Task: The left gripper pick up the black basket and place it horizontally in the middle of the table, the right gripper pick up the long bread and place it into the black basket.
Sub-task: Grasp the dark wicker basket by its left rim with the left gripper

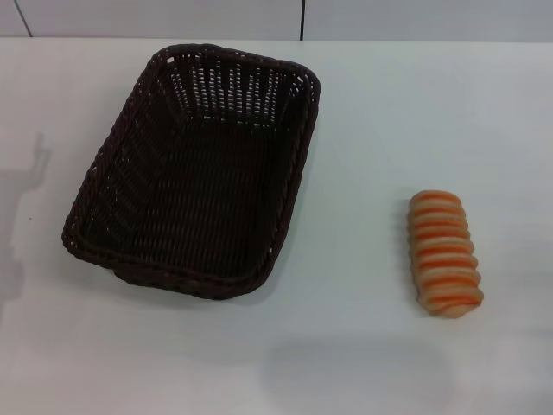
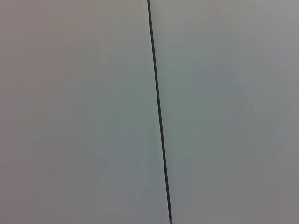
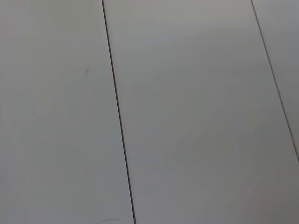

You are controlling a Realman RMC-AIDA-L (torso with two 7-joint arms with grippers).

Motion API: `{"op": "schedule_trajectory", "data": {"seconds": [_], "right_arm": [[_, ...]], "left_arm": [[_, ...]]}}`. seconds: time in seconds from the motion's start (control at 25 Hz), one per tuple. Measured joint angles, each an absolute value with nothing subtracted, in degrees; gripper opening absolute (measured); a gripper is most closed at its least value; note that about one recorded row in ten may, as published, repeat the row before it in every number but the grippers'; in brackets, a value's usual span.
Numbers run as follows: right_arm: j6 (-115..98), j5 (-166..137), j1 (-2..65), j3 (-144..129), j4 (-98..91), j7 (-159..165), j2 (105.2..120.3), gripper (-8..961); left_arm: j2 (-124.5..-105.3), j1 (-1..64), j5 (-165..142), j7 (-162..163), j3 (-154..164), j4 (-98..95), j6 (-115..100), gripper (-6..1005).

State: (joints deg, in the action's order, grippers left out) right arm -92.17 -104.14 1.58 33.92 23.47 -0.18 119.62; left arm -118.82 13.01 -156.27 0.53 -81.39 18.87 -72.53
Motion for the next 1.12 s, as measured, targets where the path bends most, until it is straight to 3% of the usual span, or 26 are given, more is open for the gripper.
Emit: {"op": "schedule_trajectory", "data": {"seconds": [0.36,0.64,0.8,1.12], "right_arm": [[-92.2,-104.1,1.6,33.9,23.5,-0.2,119.62,824],[-92.2,-104.1,1.5,33.9,23.4,-0.1,119.55,824],[-92.1,-104.1,1.6,33.9,23.4,-0.1,119.53,824],[-92.2,-104.2,1.7,33.9,23.5,0.1,119.52,823]], "left_arm": [[-118.82,12.9,-156.3,1.2,-81.4,19.1,-72.5,785],[-117.61,13.6,-158.7,2.0,-79.4,24.5,-68.1,785],[-115.93,12.8,-162.8,0.8,-79.7,35.1,-57.1,785],[-111.14,6.6,-165.4,-1.0,-79.6,75.3,-6.4,785]]}}
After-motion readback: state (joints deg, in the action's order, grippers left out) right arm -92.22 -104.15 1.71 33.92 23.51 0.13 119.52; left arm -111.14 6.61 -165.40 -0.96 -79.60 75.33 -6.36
